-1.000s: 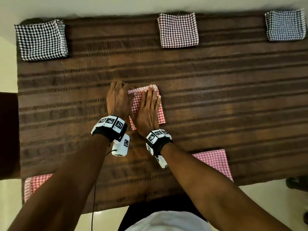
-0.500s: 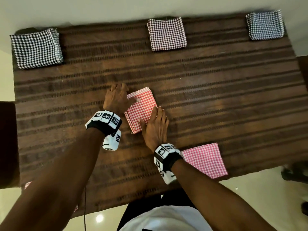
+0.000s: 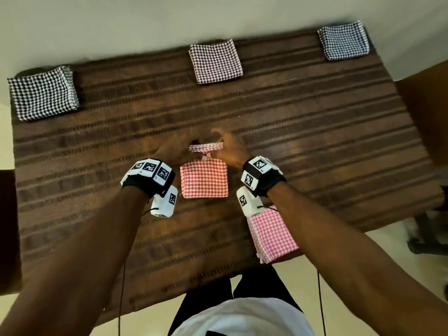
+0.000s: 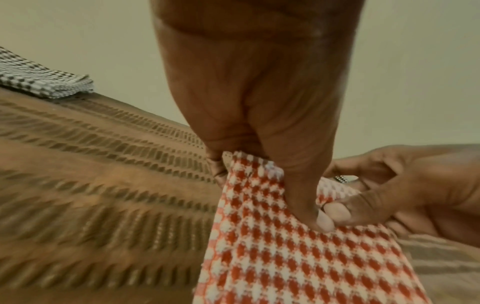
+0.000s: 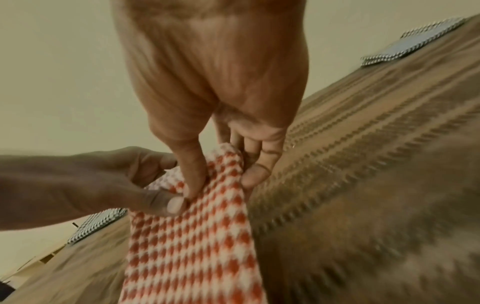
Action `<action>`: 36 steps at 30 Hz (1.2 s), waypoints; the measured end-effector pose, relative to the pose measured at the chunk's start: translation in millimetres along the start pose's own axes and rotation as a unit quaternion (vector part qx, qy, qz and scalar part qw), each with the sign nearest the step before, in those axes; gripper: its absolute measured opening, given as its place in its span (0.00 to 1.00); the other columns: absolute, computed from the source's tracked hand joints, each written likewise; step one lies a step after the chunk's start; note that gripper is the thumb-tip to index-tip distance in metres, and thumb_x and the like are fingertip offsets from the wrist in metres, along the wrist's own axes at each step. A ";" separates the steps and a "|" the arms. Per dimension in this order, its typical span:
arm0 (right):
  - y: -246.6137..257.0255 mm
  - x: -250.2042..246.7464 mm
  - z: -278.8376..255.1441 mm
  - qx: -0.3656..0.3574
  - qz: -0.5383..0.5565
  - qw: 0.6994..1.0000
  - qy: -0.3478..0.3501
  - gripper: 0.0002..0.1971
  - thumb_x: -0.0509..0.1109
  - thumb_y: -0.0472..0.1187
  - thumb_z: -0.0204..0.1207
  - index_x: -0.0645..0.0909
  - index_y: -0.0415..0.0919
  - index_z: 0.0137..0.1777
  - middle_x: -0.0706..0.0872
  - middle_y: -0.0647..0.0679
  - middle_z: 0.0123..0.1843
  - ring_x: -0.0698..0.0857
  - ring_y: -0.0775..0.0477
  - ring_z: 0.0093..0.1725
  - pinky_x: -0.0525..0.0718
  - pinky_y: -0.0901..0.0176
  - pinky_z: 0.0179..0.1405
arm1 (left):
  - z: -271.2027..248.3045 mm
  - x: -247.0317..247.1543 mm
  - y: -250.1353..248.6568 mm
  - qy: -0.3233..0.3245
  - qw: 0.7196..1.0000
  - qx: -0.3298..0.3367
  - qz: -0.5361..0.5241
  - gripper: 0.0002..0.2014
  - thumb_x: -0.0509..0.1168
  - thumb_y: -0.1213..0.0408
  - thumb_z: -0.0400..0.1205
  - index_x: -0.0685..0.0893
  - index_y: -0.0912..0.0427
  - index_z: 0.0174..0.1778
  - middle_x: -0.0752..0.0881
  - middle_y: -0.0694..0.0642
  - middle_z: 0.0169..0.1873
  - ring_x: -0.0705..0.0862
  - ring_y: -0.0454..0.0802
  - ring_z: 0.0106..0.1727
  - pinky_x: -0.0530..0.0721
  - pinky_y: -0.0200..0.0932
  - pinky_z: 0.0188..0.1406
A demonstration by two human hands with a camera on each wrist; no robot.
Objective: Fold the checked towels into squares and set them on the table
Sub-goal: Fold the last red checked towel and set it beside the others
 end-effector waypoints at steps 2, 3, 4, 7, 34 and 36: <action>-5.8 -16.3 -6.2 -0.015 -0.030 0.999 0.039 0.23 0.79 0.44 0.69 0.82 0.40 0.63 0.86 0.43 0.59 0.83 0.45 0.57 0.80 0.53 0.54 | 4.1 -0.6 -17.7 -0.005 1.000 -0.012 -0.007 0.20 0.76 0.52 0.74 0.83 0.60 0.55 0.86 0.57 0.53 0.82 0.51 0.51 0.73 0.41 0.47; -10.3 -25.0 -10.0 -0.019 -0.043 0.998 0.046 0.18 0.79 0.44 0.69 0.85 0.40 0.57 0.87 0.42 0.55 0.85 0.44 0.55 0.81 0.53 0.51 | 6.9 0.3 -25.9 -0.009 1.000 -0.017 -0.018 0.22 0.78 0.52 0.71 0.83 0.60 0.55 0.87 0.57 0.52 0.82 0.50 0.49 0.73 0.41 0.45; -19.0 -37.1 -15.2 -0.018 -0.052 0.997 0.045 0.15 0.79 0.44 0.68 0.86 0.41 0.54 0.88 0.42 0.52 0.86 0.44 0.53 0.81 0.54 0.49 | 9.3 2.6 -40.4 -0.006 1.000 -0.013 -0.022 0.24 0.79 0.51 0.69 0.84 0.60 0.55 0.87 0.55 0.52 0.83 0.50 0.50 0.74 0.41 0.46; -42.0 -73.5 -35.9 -0.028 -0.031 0.998 0.049 0.11 0.78 0.39 0.69 0.87 0.39 0.50 0.90 0.44 0.47 0.86 0.49 0.45 0.81 0.57 0.44 | 15.2 17.4 -76.1 0.036 0.999 -0.023 -0.029 0.26 0.78 0.51 0.70 0.82 0.57 0.61 0.83 0.49 0.57 0.79 0.45 0.58 0.73 0.41 0.50; -438.2 -381.5 -186.1 0.214 0.113 0.954 -0.179 0.15 0.64 0.24 0.72 0.84 0.36 0.55 0.86 0.40 0.53 0.83 0.42 0.55 0.81 0.48 0.62 | 112.7 330.9 -421.4 0.147 0.849 -0.235 -0.451 0.16 0.66 0.56 0.83 0.81 0.62 0.61 0.85 0.57 0.55 0.85 0.51 0.48 0.90 0.50 0.42; -440.5 -396.6 -175.8 0.202 0.031 0.962 -0.180 0.16 0.64 0.25 0.73 0.83 0.34 0.59 0.85 0.37 0.60 0.82 0.38 0.61 0.78 0.52 0.63 | 114.5 351.6 -432.8 0.175 0.847 -0.255 -0.431 0.16 0.68 0.59 0.82 0.82 0.67 0.60 0.85 0.62 0.53 0.84 0.51 0.43 0.89 0.47 0.39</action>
Point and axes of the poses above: each hand's wrist, its own z-axis towards the middle knuckle, its own x-axis out of the palm, y = z × x, the point moved 6 cm from there along z, towards the middle knuckle
